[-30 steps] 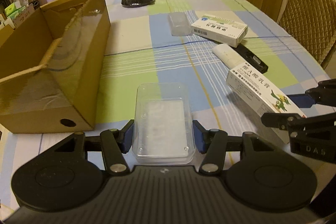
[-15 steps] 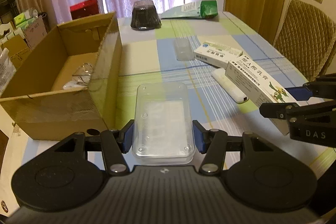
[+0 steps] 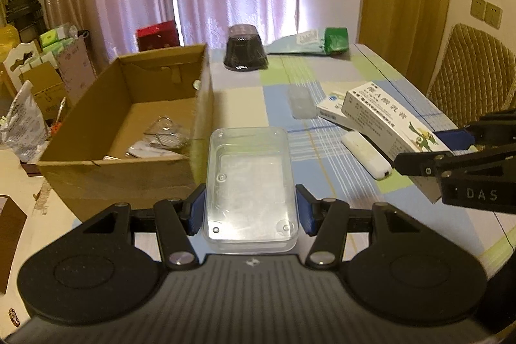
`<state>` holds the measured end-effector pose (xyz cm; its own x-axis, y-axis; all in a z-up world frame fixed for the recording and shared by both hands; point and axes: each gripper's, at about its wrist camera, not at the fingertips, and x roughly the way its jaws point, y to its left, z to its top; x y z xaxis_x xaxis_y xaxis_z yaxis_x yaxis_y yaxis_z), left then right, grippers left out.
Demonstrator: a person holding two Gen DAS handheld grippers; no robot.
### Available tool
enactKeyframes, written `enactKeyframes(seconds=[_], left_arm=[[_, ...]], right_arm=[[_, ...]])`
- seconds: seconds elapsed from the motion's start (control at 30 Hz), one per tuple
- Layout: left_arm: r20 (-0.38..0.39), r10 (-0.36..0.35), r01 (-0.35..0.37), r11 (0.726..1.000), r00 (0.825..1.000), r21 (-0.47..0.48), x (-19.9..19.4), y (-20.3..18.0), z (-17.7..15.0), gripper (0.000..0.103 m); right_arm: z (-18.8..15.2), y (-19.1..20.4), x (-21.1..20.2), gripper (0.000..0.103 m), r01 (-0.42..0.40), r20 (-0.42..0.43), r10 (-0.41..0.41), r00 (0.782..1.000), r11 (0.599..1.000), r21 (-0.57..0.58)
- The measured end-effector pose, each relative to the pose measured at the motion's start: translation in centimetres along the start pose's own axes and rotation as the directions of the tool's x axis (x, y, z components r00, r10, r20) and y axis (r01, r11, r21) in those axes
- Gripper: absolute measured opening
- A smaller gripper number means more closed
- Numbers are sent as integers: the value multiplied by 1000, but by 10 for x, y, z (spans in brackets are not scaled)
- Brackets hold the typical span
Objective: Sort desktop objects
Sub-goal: 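Carry the clear tray and white tube box with both tools over the cardboard box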
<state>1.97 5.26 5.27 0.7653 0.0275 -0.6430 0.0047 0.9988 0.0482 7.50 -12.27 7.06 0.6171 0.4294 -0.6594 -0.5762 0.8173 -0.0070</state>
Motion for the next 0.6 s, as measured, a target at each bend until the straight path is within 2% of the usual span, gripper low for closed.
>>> enactKeyframes(seconds=[0.33,0.6], left_arm=[[56,59,-57,998,997,-39,-10,42,16,51],[76,103,-98,993,992,-64,-6,83,33,51]], right_arm=[[23,19,11,37,-47,14,48,999,999,-26],[57,44,36,37,-110,36,112,993,993,-41]])
